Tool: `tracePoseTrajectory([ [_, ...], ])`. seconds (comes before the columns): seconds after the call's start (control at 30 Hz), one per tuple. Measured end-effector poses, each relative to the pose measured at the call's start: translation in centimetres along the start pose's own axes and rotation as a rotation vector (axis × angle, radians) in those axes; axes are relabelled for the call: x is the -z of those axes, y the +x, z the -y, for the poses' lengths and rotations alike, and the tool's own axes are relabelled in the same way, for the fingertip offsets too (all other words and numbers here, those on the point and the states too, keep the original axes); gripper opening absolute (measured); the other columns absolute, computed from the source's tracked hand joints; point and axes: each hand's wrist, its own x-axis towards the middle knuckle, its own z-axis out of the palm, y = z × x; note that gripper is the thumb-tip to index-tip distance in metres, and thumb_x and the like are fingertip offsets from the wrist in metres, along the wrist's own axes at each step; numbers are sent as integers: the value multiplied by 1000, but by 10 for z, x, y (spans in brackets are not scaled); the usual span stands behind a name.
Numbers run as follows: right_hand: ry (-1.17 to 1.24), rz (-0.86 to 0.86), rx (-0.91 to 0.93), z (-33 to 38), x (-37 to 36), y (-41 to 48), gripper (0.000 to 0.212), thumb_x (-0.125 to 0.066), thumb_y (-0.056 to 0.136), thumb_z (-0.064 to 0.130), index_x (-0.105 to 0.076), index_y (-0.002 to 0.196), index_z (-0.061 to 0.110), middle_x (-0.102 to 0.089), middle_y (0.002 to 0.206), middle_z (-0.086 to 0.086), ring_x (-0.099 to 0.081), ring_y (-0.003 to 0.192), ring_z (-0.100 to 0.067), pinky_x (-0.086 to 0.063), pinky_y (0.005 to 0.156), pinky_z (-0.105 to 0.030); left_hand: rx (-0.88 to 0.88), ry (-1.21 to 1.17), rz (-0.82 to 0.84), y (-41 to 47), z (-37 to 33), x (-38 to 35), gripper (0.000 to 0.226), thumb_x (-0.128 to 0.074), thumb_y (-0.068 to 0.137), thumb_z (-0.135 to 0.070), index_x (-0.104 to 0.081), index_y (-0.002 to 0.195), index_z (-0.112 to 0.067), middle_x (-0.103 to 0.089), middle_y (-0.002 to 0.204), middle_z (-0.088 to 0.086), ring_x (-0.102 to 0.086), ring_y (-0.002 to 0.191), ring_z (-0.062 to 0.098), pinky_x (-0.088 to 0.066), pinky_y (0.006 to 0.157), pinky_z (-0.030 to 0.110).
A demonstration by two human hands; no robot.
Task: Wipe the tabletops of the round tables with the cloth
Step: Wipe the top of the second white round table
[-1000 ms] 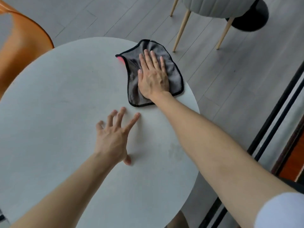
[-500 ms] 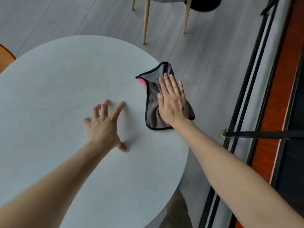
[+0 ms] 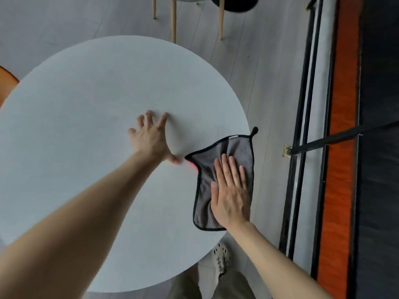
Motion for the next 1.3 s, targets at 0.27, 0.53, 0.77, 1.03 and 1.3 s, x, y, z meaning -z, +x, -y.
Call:
tracePoseTrajectory([
  [0.27, -1, -37, 40, -4, 1, 21, 63, -28, 115, 38, -23, 174, 16, -14, 183, -4, -7, 170, -22, -17, 135, -54, -94, -399, -394, -140, 65, -80, 23, -79, 92, -40, -73, 106, -23, -63, 124, -1, -56, 120, 26, -46, 102, 44],
  [0.53, -18, -36, 140, -12, -6, 14, 64, -26, 114, 40, -26, 173, 16, -19, 182, -6, -11, 170, -24, -13, 136, -54, 341, -221, -342, -279, 140, -153, 39, -57, 105, -29, -57, 144, -25, -54, 152, 6, -48, 135, 35, -42, 111, 52],
  [0.77, -13, -21, 245, 15, -15, -28, 65, -24, 114, 40, -24, 174, 14, -15, 183, -7, -8, 170, -25, -12, 137, -54, 314, -185, -231, -289, 152, -165, 62, -59, 102, -37, -34, 158, -29, -38, 163, 2, -38, 144, 35, -41, 117, 52],
  [1.03, 36, 35, 446, 142, -45, -135, 66, -31, 114, 38, -20, 174, 13, -8, 184, -7, -2, 171, -27, -9, 137, -54, 313, -155, -246, -301, 149, -164, 63, -60, 100, -43, -38, 158, -30, -42, 160, 1, -41, 140, 33, -43, 107, 50],
  [1.3, 29, 29, 437, 170, -46, -121, 65, -34, 114, 39, -22, 174, 16, -8, 184, -3, -1, 171, -23, -14, 136, -55, 135, -167, -176, -258, 206, -106, 66, -78, 91, -47, -51, 150, -38, -50, 146, 2, -46, 133, 28, -45, 107, 46],
])
